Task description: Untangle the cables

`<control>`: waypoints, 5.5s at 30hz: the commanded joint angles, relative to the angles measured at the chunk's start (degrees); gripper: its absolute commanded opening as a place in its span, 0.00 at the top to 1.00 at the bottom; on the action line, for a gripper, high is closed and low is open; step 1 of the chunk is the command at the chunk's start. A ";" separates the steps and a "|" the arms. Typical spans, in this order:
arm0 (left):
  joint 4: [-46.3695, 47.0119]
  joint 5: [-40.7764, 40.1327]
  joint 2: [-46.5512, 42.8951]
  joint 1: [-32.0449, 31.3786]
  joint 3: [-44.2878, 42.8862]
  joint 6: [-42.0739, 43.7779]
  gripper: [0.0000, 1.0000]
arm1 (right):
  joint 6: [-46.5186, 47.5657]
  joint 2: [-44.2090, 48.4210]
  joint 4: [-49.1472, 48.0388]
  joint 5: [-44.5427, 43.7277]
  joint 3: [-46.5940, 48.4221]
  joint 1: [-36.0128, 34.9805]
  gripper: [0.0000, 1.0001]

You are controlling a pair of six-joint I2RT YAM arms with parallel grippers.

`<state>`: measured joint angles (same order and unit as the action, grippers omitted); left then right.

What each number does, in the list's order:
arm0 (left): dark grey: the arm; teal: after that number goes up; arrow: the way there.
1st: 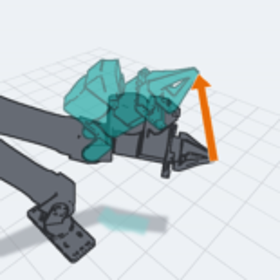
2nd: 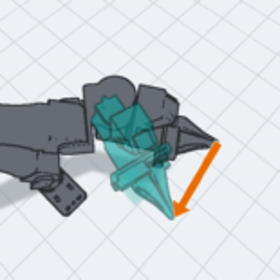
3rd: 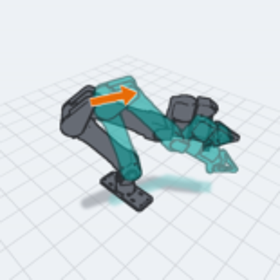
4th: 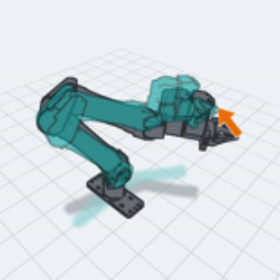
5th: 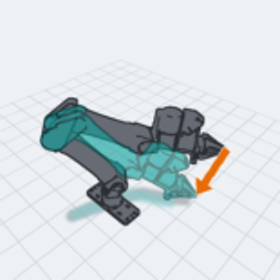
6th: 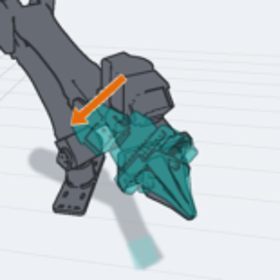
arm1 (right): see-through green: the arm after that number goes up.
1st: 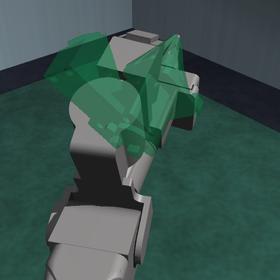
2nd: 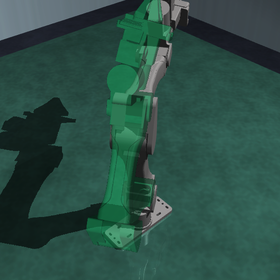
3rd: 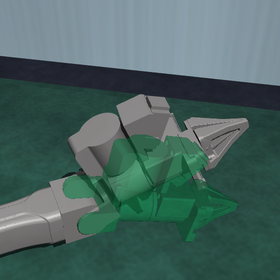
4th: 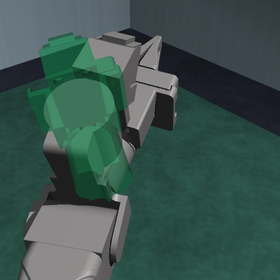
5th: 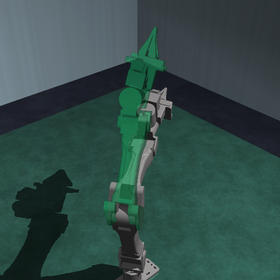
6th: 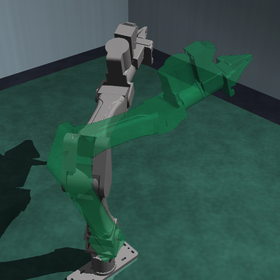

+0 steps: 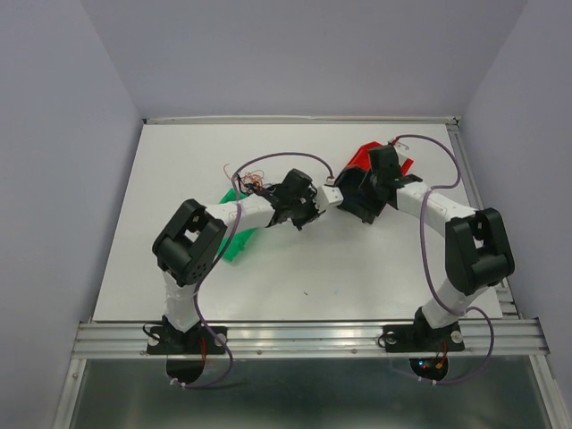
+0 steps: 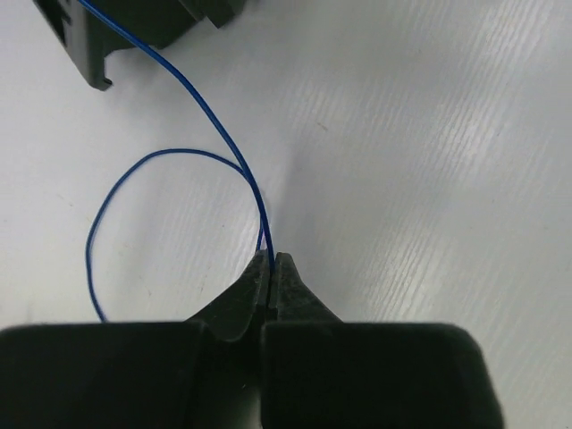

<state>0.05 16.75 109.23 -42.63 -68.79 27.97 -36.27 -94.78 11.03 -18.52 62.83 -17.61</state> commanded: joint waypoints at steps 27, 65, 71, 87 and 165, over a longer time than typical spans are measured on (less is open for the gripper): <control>-14.28 11.10 -0.69 0.71 -40.44 1.13 1.00 | -0.55 5.74 1.19 -0.20 -1.83 0.38 0.55; 10.31 26.40 11.35 -2.28 -33.95 -10.39 1.00 | -0.55 35.72 1.37 -13.56 -10.62 1.79 0.51; 10.76 24.30 15.30 -3.51 -33.07 -11.87 1.00 | -0.73 35.63 1.37 -13.03 -10.62 2.05 0.51; -11.39 17.09 32.36 -3.77 -51.78 -7.40 1.00 | -1.70 37.65 1.36 -12.94 -11.41 2.84 0.51; 7.07 5.75 -15.36 26.29 2.96 -9.07 0.13 | 14.30 -0.47 9.07 3.68 4.49 -5.77 0.99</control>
<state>5.61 22.31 95.57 -16.03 -66.00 17.96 -19.53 -91.72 11.22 -15.64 62.46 -25.89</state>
